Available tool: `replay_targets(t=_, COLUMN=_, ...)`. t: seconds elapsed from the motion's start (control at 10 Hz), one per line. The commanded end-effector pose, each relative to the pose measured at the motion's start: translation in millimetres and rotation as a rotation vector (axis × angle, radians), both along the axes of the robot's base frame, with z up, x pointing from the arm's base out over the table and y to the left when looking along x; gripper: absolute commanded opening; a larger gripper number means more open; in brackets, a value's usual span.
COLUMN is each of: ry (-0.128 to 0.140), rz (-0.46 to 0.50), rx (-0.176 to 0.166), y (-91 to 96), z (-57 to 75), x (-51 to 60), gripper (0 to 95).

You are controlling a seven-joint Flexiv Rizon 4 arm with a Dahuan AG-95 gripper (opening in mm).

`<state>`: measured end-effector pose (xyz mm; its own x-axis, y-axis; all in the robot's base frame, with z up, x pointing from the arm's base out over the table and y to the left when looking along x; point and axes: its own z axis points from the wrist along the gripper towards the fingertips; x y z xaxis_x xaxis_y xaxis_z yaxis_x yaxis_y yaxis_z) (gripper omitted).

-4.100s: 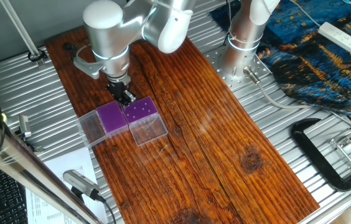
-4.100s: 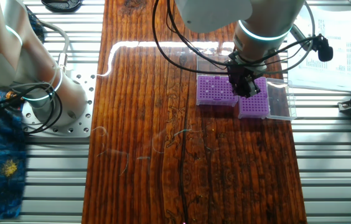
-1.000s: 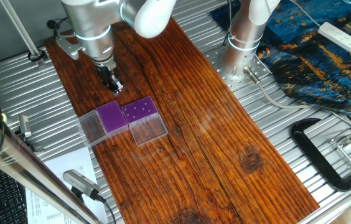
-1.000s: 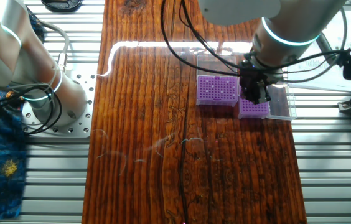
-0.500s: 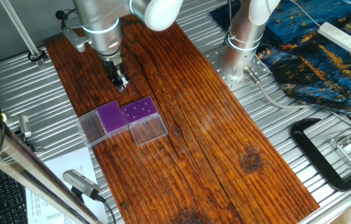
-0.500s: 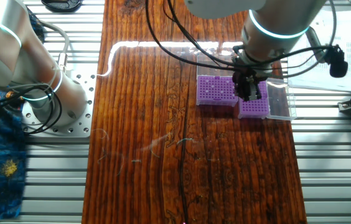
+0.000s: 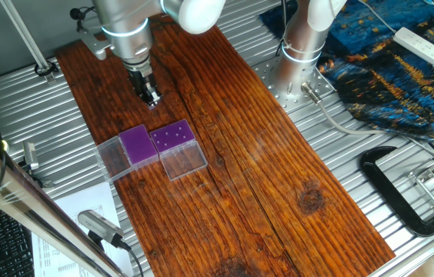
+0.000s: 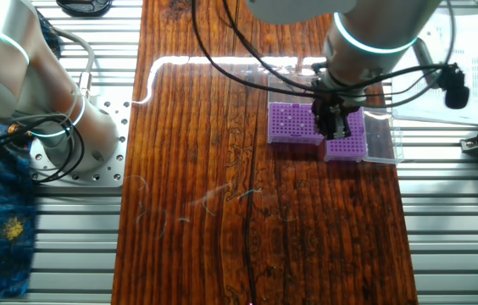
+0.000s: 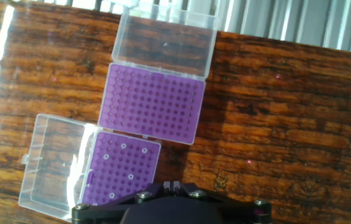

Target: Transfer all small pipette tips from one holder to another

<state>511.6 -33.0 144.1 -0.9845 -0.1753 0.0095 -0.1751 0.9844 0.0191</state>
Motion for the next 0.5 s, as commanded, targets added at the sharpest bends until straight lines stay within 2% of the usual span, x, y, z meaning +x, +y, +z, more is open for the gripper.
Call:
replay_targets(t=0.1, ry=0.008, rz=0.013, rx=0.002, y=0.0, z=0.7, x=0.4, gripper=0.0)
replay_targets(t=0.5, ry=0.01, rz=0.022, rx=0.0, y=0.4, z=1.4, x=0.0, gripper=0.0)
